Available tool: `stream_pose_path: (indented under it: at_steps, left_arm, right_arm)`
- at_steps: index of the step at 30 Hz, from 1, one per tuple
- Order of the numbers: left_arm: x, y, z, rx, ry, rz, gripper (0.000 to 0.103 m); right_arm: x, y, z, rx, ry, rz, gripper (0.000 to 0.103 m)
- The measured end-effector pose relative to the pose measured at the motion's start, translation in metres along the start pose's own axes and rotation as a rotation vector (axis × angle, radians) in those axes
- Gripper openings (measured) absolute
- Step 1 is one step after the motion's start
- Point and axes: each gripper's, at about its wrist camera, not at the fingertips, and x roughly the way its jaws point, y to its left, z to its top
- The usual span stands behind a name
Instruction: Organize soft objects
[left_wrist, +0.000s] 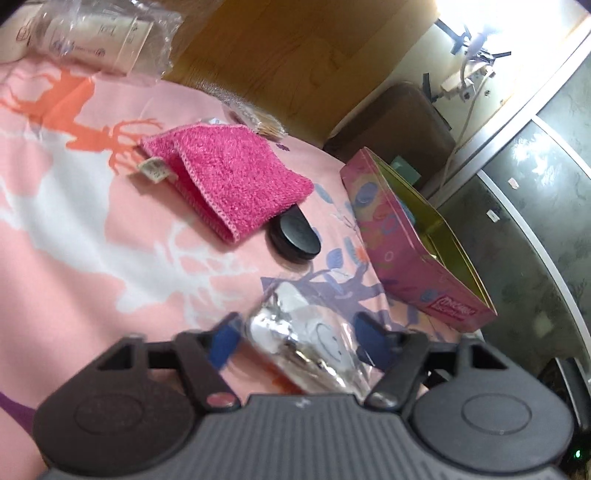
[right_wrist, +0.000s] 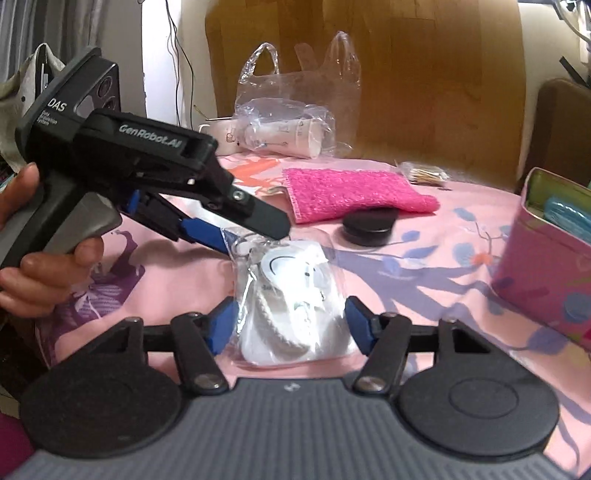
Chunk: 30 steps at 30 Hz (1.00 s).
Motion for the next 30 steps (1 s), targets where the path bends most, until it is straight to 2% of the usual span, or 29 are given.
stream_pose_path:
  at_steps: [1,4,5,7,8,10,11,12,17,23,30]
  left_arm:
    - [0.001,-0.001,-0.001,0.003,-0.012,0.025,0.043]
    - [0.005,-0.001,0.000,-0.015,-0.018,0.034,0.037]
    - [0.006,-0.001,0.000,-0.022,-0.020,0.034,0.036]
    - [0.006,-0.001,0.000,-0.033,-0.024,0.020,0.032]
    - [0.005,-0.002,0.000,-0.030,-0.026,0.012,0.031]
    - [0.002,-0.008,0.000,-0.005,-0.040,0.014,0.031]
    - [0.000,-0.011,0.000,0.003,-0.048,0.012,0.030]
    - [-0.001,-0.013,0.000,0.007,-0.055,0.011,0.030]
    - [-0.004,-0.038,0.014,0.059,-0.072,-0.003,0.029]
    - [0.019,-0.101,0.048,0.192,-0.090,-0.058,0.030]
    - [0.101,-0.187,0.080,0.311,-0.053,-0.100,0.030]
  right_arm:
    - [0.002,0.001,0.001,-0.007,0.002,-0.003,0.066]
    - [0.000,0.006,0.001,-0.018,-0.002,-0.032,0.070]
    - [0.000,0.004,0.001,-0.009,0.000,-0.030,0.073]
    - [-0.001,0.003,0.001,0.002,0.016,-0.037,0.087]
    - [0.000,0.003,0.000,-0.002,0.027,-0.046,0.088]
    - [0.002,0.000,-0.003,0.006,0.052,-0.061,0.086]
    - [0.002,-0.002,-0.003,0.017,0.051,-0.053,0.082]
    - [0.002,-0.003,-0.003,0.022,0.051,-0.047,0.073]
    - [-0.006,-0.007,-0.005,0.035,-0.001,-0.051,0.071]
    - [-0.037,-0.022,0.008,-0.026,-0.134,-0.193,0.071]
    - [-0.068,-0.088,0.019,-0.036,-0.188,-0.395,0.071]
